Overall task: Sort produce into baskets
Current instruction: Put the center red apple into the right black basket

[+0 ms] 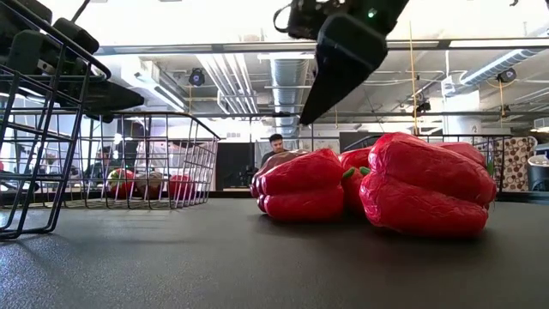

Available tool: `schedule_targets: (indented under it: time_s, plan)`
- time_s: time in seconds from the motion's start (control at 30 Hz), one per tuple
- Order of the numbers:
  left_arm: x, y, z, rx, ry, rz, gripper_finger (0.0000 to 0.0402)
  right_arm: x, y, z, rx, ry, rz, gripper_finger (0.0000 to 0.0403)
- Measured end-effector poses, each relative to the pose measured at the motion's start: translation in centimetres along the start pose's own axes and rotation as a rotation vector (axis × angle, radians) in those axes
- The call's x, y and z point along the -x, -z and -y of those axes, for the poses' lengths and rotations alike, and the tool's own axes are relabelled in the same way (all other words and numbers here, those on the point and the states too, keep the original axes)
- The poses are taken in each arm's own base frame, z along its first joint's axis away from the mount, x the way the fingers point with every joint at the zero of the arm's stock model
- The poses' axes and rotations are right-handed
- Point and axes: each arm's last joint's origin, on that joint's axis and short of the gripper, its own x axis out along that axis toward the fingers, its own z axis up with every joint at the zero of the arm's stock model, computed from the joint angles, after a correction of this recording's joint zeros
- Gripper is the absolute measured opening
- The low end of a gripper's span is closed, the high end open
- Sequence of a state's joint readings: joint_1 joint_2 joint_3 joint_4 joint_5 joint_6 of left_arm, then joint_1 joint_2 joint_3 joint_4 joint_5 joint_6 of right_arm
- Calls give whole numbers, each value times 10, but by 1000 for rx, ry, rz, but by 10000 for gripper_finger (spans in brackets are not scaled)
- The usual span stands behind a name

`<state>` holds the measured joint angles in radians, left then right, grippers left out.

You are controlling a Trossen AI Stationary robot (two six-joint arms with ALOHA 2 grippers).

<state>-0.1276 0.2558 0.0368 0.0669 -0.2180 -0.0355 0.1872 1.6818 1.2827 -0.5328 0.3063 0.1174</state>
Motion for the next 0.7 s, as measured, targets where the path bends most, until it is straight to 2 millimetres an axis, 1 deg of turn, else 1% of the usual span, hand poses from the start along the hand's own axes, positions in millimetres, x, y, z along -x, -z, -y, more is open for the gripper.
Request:
schedule_targets:
  time_s: [0.23,0.33,0.4,0.57,0.7]
  plan:
    - [0,0,0,0,0,0,38,-22,1,-5,113,-5,-50,364]
    - [0,0,0,0,0,0,38,-31,2,-6,100,-50,-75,364]
    - [0,0,0,0,0,0,38,-34,1,-6,94,-72,-78,364]
    - [0,0,0,0,0,0,38,-44,3,-6,111,-71,-106,364]
    - [0,0,0,0,0,-1,38,-49,3,-2,108,-63,-115,364]
